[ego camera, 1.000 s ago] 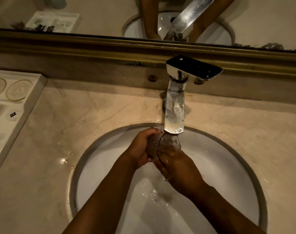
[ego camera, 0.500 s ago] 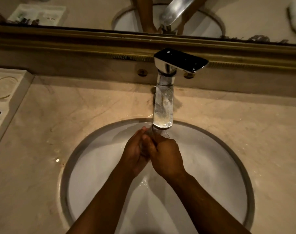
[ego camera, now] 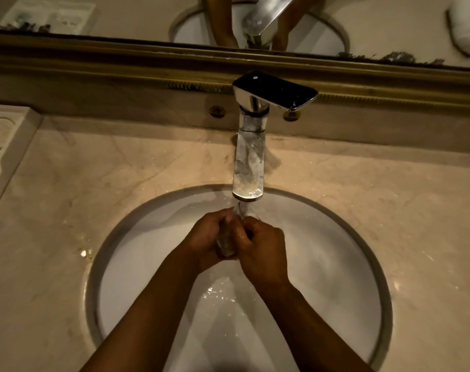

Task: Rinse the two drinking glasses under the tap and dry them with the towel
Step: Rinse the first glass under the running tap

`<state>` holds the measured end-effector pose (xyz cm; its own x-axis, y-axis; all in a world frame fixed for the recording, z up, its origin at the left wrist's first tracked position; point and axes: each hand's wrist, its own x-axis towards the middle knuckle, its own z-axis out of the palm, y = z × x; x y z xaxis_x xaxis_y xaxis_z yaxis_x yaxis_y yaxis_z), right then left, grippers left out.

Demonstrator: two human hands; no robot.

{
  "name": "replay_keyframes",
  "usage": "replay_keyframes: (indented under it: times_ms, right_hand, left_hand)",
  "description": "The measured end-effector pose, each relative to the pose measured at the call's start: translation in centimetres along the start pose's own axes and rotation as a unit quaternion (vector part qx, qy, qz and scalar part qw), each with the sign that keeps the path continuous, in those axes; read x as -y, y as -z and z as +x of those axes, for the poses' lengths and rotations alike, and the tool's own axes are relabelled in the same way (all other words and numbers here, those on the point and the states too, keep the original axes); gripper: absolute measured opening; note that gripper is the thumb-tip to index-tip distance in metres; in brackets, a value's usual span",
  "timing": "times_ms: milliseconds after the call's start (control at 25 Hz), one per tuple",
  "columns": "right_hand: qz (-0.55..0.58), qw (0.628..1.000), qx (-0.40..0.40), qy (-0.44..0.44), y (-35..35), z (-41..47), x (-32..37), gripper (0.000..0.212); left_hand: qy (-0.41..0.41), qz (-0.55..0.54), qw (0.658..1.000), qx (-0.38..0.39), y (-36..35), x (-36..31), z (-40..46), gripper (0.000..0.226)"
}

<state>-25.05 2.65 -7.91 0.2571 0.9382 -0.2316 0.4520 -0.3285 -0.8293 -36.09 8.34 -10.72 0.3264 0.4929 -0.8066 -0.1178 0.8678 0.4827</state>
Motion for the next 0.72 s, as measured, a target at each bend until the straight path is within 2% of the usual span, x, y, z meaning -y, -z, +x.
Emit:
replay_keyframes:
  times_ms: [80,160,280,360,440,520,560,600,640,720]
  right_hand:
    - [-0.041,0.999,-0.004,-0.021,0.0,0.8,0.4,0.044]
    - [-0.086,0.995,0.028,-0.031,-0.1,1.4,0.9,0.053]
    - [-0.124,0.991,0.053,-0.016,-0.3,1.8,1.3,0.050]
    - [-0.051,0.998,0.048,-0.008,-0.1,1.8,1.3,0.043]
    - [0.110,0.991,0.022,-0.076,0.5,1.7,1.1,0.039]
    - [0.268,0.948,0.008,-0.174,1.2,1.4,1.3,0.035]
    - [0.310,0.929,0.007,-0.199,1.4,1.3,1.3,0.034]
    - [0.328,0.922,0.008,-0.205,1.3,1.1,1.2,0.033]
    - [0.328,0.924,0.006,-0.197,1.3,0.9,1.1,0.032]
    - [0.296,0.941,-0.013,-0.165,1.0,0.6,0.9,0.032]
  left_hand:
    - [-0.038,-0.070,0.997,-0.010,-0.4,0.8,0.2,0.035]
    - [-0.087,-0.118,0.988,-0.039,-0.8,1.3,0.7,0.032]
    - [-0.150,-0.105,0.975,-0.125,-1.4,1.1,0.8,0.015]
    - [-0.201,-0.051,0.969,-0.137,-1.9,0.5,0.3,0.013]
    - [-0.262,0.042,0.957,-0.116,-2.3,0.4,-0.4,0.013]
    - [-0.288,0.121,0.945,-0.097,-2.8,0.3,-1.0,0.018]
    - [-0.293,0.143,0.940,-0.100,-3.1,0.0,-1.2,0.014]
    - [-0.291,0.164,0.936,-0.107,-3.5,-0.4,-1.3,0.007]
    - [-0.282,0.187,0.933,-0.124,-3.8,-0.7,-1.2,0.009]
    - [-0.215,0.217,0.940,-0.151,-4.0,-1.4,-0.9,0.015]
